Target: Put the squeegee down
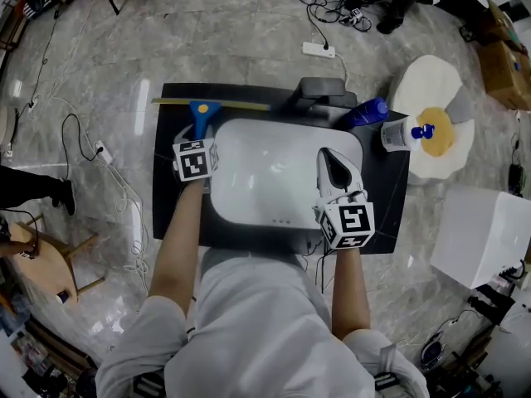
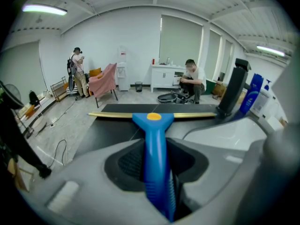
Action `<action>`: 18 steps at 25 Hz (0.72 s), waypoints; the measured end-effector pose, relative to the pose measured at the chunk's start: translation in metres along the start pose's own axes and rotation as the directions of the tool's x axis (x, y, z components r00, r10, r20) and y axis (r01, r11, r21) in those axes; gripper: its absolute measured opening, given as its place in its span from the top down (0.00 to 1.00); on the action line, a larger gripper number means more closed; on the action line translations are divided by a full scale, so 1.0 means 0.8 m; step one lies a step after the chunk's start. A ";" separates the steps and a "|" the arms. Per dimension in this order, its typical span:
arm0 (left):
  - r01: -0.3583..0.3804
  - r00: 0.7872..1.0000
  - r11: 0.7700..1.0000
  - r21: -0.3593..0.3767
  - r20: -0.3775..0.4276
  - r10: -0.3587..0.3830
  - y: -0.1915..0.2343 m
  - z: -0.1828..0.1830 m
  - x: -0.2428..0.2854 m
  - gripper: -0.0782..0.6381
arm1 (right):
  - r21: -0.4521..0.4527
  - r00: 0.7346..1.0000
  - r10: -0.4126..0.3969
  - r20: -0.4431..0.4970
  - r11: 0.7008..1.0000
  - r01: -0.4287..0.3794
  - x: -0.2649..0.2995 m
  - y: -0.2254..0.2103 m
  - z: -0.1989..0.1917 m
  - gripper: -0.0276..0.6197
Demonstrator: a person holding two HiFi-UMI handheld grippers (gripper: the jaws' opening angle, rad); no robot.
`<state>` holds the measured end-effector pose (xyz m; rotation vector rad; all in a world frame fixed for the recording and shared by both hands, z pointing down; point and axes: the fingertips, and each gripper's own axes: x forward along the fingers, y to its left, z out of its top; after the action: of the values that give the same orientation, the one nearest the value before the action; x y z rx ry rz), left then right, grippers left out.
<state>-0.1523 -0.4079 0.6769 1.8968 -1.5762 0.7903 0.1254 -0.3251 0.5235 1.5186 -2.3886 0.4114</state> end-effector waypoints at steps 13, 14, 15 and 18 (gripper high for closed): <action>0.055 0.998 0.998 -0.010 0.039 -0.055 -0.006 -0.001 -0.015 0.59 | -0.002 1.000 -0.006 0.004 1.000 0.006 -0.012 0.006 -0.003 0.95; 0.061 0.997 0.998 -0.009 0.046 -0.061 -0.007 -0.001 -0.020 0.59 | -0.002 1.000 -0.007 0.005 1.000 0.007 -0.014 0.007 -0.004 0.95; 0.065 0.996 0.998 -0.007 0.053 -0.065 -0.007 -0.001 -0.024 0.59 | -0.002 1.000 -0.008 0.007 1.000 0.008 -0.017 0.009 -0.003 0.95; 0.074 0.994 0.997 -0.004 0.079 -0.073 -0.009 0.001 -0.042 0.59 | -0.004 1.000 -0.015 0.015 1.000 0.015 -0.025 0.013 -0.001 0.95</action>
<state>-0.1502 -0.3853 0.6518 1.9910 -1.5438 0.6863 0.1239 -0.3038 0.5158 1.5425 -2.3862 0.3929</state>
